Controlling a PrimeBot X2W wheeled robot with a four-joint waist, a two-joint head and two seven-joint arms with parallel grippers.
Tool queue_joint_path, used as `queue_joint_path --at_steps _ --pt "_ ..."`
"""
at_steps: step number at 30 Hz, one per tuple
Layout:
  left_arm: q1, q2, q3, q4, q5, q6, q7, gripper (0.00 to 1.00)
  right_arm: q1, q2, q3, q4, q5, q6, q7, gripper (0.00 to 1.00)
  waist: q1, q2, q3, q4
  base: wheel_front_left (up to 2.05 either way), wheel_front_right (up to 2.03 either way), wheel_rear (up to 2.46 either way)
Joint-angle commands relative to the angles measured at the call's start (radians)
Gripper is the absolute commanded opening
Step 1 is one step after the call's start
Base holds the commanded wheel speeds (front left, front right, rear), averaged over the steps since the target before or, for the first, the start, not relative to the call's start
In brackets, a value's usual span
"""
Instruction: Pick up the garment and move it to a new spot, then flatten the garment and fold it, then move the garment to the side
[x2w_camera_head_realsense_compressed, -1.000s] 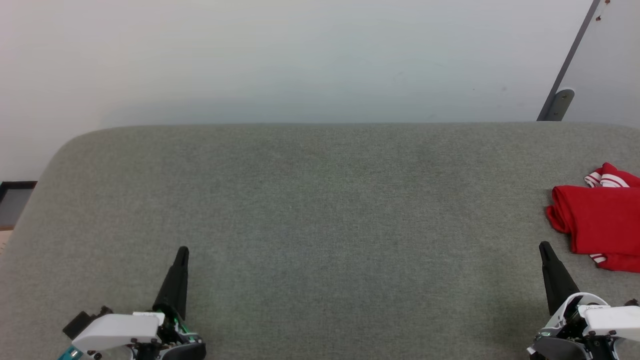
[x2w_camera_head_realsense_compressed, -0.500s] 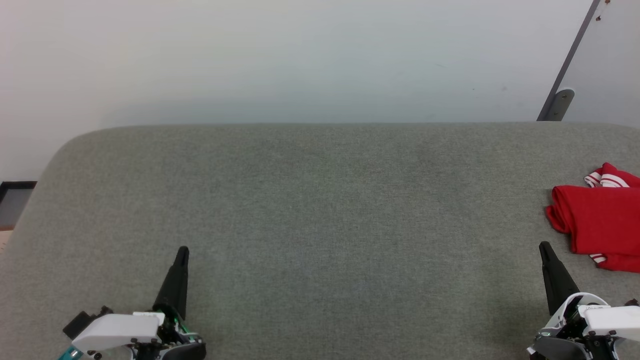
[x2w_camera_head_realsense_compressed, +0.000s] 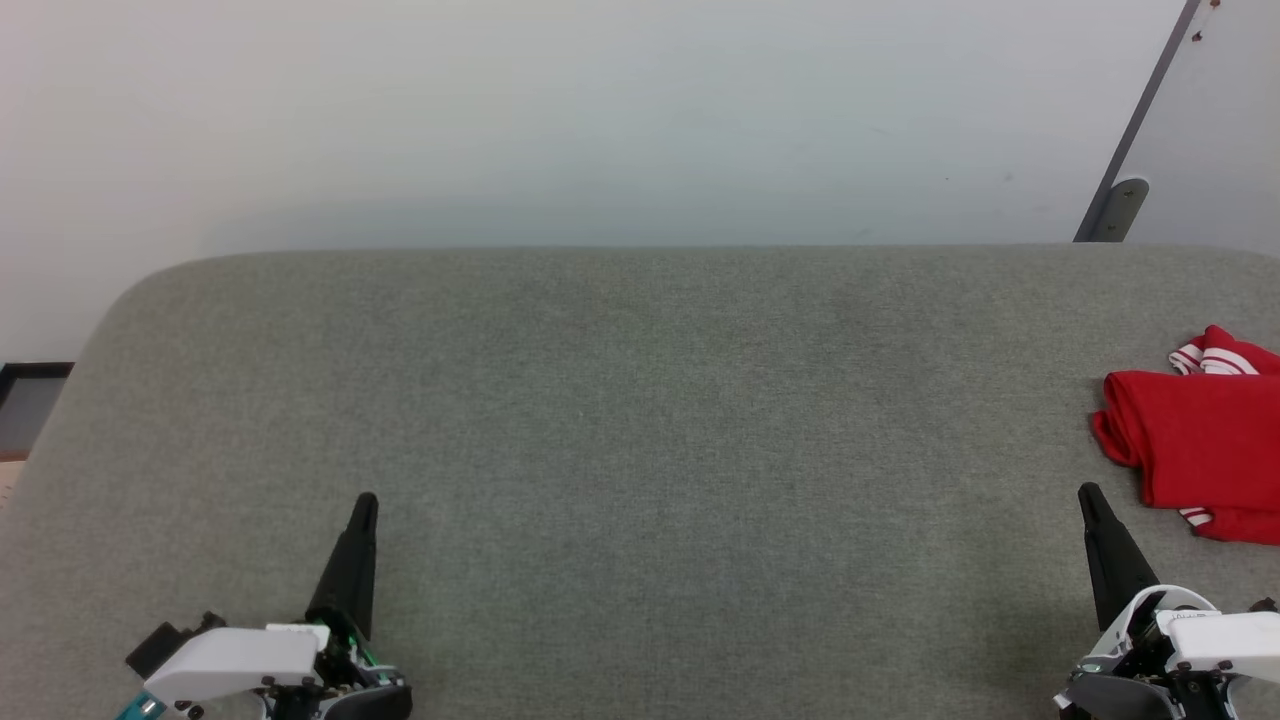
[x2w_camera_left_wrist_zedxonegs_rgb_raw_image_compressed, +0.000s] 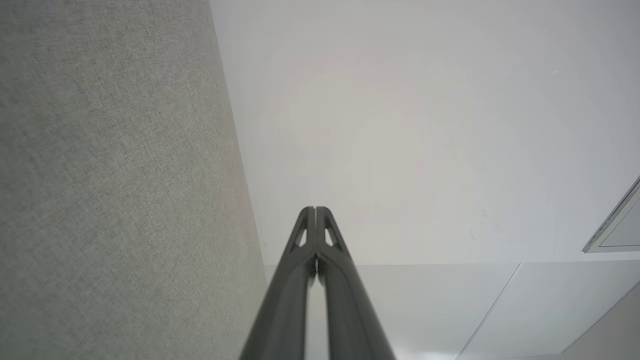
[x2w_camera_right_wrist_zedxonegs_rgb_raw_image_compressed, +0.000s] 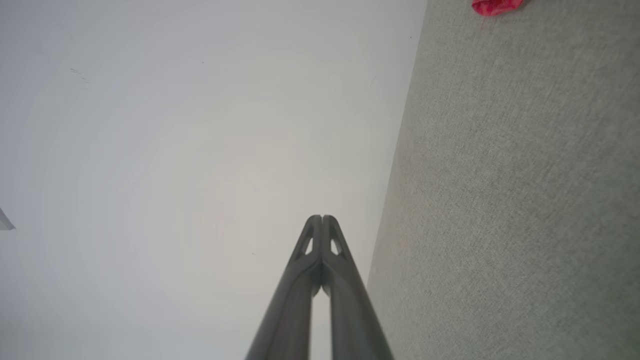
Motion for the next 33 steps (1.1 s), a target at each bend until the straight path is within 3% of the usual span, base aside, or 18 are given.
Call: queue_joint_path --at_steps 1,33 --pt "-0.009 0.0 0.002 -0.002 -0.003 0.001 0.003 0.0 -0.002 0.004 0.0 -0.002 0.003 -0.001 0.002 0.0 0.0 0.0 0.0 0.0 0.0 0.0 0.0" --pt "-0.009 0.0 0.001 -0.002 -0.003 0.001 0.003 0.0 -0.002 0.004 0.0 -0.002 0.003 -0.001 0.002 0.0 0.0 0.0 0.0 0.0 0.0 0.0 0.0"
